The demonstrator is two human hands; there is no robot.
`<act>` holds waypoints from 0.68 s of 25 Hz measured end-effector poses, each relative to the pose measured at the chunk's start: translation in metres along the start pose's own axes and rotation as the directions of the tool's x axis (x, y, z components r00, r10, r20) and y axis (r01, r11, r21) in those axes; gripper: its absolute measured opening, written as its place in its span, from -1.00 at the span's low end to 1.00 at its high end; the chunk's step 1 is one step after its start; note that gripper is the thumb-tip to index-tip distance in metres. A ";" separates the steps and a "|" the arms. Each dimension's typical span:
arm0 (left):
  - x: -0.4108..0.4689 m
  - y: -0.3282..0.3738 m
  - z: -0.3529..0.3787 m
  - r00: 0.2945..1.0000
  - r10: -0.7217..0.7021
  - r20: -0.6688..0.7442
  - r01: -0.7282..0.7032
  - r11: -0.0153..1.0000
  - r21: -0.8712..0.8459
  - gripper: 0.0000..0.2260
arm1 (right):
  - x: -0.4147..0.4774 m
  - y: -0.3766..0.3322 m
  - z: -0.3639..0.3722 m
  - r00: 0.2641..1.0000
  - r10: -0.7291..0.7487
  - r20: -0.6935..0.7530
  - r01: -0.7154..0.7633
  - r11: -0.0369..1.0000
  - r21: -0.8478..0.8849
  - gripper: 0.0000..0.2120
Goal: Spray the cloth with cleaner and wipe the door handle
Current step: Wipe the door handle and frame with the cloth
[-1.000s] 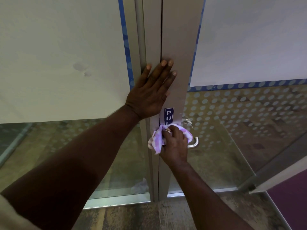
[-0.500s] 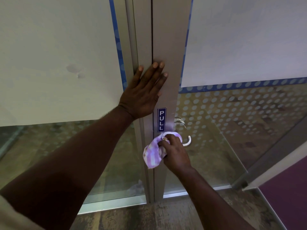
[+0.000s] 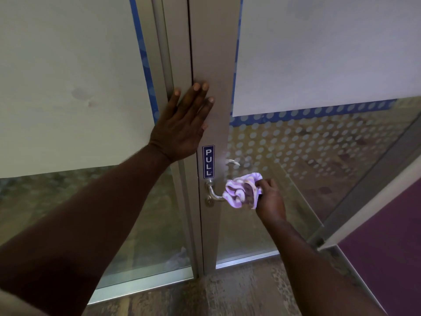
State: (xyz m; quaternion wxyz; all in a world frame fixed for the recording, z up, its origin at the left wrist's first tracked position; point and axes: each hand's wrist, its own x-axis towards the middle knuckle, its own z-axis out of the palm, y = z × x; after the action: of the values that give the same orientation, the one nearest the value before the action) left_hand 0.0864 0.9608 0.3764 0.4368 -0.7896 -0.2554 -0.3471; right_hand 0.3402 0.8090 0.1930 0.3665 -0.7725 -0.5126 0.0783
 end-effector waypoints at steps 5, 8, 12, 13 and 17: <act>0.000 -0.002 -0.003 1.000 0.009 0.011 -0.008 0.998 -0.065 -0.49 | -0.033 0.005 -0.004 0.991 0.127 -0.039 -0.125 0.991 0.053 -0.79; 0.001 -0.002 -0.013 0.998 0.006 0.057 0.003 0.988 -0.156 -0.48 | -0.055 0.011 -0.018 0.974 0.226 0.009 -0.225 0.974 -0.026 -0.83; -0.006 0.006 -0.025 0.988 -0.030 0.149 0.069 0.961 -0.266 -0.48 | -0.087 0.012 -0.034 0.955 0.282 0.091 -0.278 0.959 -0.051 -0.91; -0.012 0.008 -0.029 0.982 -0.036 0.187 0.090 0.953 -0.289 -0.48 | -0.094 0.009 -0.039 0.953 0.289 0.093 -0.286 0.957 -0.046 -0.91; -0.049 0.032 -0.059 0.928 -0.028 0.372 0.203 0.876 -0.438 -0.46 | -0.114 -0.016 -0.062 0.964 0.252 0.088 -0.260 0.960 0.104 -0.89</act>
State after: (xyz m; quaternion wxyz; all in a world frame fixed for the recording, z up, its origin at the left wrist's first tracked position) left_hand 0.0594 0.8895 0.3444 0.1579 -0.9039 -0.2859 -0.2762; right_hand 0.3067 0.6857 0.2189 0.3777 -0.8066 -0.4162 0.1830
